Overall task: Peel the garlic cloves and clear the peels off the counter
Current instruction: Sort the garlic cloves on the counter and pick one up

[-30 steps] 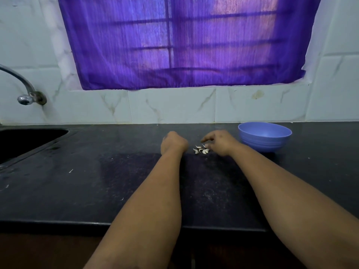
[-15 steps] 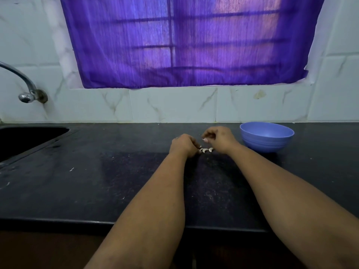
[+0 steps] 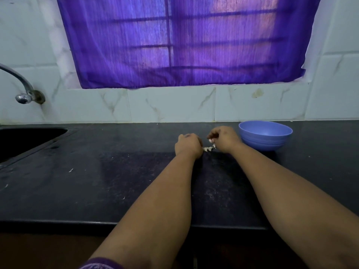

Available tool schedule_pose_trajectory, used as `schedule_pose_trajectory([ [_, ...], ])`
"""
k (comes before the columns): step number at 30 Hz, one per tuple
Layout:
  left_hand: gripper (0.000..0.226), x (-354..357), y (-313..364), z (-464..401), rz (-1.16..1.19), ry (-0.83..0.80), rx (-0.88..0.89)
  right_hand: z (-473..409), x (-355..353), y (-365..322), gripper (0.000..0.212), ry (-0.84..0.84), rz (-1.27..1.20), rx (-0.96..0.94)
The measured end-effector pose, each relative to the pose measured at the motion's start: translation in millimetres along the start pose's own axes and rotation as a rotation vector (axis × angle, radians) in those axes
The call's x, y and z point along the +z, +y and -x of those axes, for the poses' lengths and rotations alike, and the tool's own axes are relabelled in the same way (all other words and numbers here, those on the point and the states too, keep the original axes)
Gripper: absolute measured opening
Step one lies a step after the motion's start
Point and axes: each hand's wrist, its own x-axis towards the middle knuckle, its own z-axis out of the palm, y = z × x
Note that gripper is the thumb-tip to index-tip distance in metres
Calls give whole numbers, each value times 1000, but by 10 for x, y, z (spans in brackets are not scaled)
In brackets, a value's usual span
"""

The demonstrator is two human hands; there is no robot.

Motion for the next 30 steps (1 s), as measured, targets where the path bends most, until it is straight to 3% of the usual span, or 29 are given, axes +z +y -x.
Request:
schedule_pose_trajectory([
  [5, 18, -40, -19, 15, 29, 28, -15, 10, -51, 54, 7, 16, -41, 23],
  [10, 26, -123, -95, 4, 162, 93, -107, -9, -42, 54, 24, 55, -26, 26],
  [16, 31, -260, -185, 16, 438, 228, -268, -38, 97, 19, 27, -172, 146, -112],
  [23, 33, -233, -146, 21, 408, 165, -227, -31, 64, -65, 16, -163, 172, -138],
  [30, 20, -128, -88, -37, 368, 77, -112, -67, 95, -76, 18, 12, 163, -223],
])
